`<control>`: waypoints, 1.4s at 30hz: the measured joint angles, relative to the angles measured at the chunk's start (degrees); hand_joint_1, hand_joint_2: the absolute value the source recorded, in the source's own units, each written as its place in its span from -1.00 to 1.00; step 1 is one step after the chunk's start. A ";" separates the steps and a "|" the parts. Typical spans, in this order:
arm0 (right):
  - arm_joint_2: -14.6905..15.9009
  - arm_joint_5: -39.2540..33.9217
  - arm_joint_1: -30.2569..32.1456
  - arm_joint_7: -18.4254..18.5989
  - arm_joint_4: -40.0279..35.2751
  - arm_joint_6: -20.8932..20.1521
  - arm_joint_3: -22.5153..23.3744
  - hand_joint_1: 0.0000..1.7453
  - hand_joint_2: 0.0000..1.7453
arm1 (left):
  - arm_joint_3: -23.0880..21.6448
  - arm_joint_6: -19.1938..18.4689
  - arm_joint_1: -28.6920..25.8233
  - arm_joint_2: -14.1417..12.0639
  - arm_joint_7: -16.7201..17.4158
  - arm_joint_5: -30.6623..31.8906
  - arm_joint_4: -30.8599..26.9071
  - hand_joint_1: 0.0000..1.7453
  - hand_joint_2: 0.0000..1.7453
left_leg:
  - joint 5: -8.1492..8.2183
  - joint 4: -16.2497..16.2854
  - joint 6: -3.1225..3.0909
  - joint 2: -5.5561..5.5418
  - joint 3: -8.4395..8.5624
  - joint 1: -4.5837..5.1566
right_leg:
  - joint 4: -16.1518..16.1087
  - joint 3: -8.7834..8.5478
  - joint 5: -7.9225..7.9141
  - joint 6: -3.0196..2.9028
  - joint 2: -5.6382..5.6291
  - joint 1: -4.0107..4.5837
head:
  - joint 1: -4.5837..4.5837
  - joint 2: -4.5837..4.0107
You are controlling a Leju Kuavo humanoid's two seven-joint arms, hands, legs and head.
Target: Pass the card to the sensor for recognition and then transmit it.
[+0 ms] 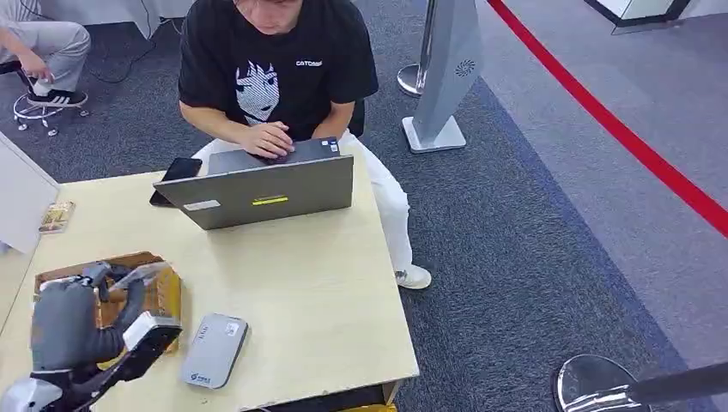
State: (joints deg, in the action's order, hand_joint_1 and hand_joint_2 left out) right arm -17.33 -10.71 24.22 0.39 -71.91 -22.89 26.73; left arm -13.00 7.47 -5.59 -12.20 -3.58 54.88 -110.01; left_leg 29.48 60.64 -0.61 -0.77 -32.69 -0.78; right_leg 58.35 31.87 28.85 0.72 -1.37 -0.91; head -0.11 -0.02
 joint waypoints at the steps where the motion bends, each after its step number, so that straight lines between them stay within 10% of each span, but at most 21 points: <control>1: 0.00 0.26 0.00 0.04 0.04 -0.28 0.02 -1.00 1.00 | 0.85 -0.37 0.93 0.04 0.55 0.13 -0.30 1.00 1.00 | 0.00 0.00 0.00 0.01 0.00 0.00 | 0.00 0.01 0.00 0.00 0.00 0.00 | -0.02 0.00; 10: 0.00 4.22 -1.80 -0.50 2.43 -4.17 0.79 -1.00 1.00 | 8.32 -3.85 12.45 -2.40 3.56 2.71 5.37 1.00 1.00 | -0.10 0.00 0.03 0.03 -0.02 -0.03 | 0.07 0.03 -0.06 -0.05 -0.03 0.02 | 0.04 0.00; 23: 0.00 4.11 -2.30 -0.70 3.98 -4.68 1.38 -1.00 1.00 | 11.14 -2.95 14.85 -2.93 2.64 3.54 9.31 1.00 1.00 | -0.09 0.00 0.02 0.04 -0.06 -0.01 | 0.04 0.06 -0.06 -0.05 -0.04 0.01 | 0.02 0.00; 24: 0.00 4.06 -2.27 -0.85 4.00 -4.68 1.38 -1.00 1.00 | 11.23 -2.62 14.81 -2.93 2.18 3.39 9.44 -0.36 1.00 | -0.09 0.00 0.02 0.04 -0.06 -0.01 | 0.04 0.06 -0.06 -0.05 -0.05 0.01 | 0.02 0.00; 25: 0.00 3.85 -2.25 -1.00 4.07 -4.63 1.38 -1.00 1.00 | 11.30 -2.36 14.76 -2.89 1.77 3.15 9.44 -1.00 1.00 | -0.09 0.00 0.02 0.05 -0.06 -0.01 | 0.05 0.07 -0.06 -0.05 -0.06 0.01 | 0.04 0.00; 42: 0.00 -4.27 0.62 -0.68 0.04 1.10 0.11 -1.00 1.00 | 12.00 -2.29 -1.07 -4.70 -7.63 5.77 -1.99 -1.00 1.00 | 0.00 -0.01 0.02 0.12 -0.12 -0.01 | 0.03 0.14 0.01 -0.01 -0.13 0.00 | 0.02 0.00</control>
State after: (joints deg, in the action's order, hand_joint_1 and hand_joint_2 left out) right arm -17.33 -14.97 24.84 -0.28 -71.87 -21.79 26.84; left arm -1.01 5.18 -6.66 -16.90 -11.22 60.66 -112.00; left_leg 29.48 60.64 -0.59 -0.65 -32.81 -0.79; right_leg 58.37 32.02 28.86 0.71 -1.50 -0.90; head -0.09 -0.02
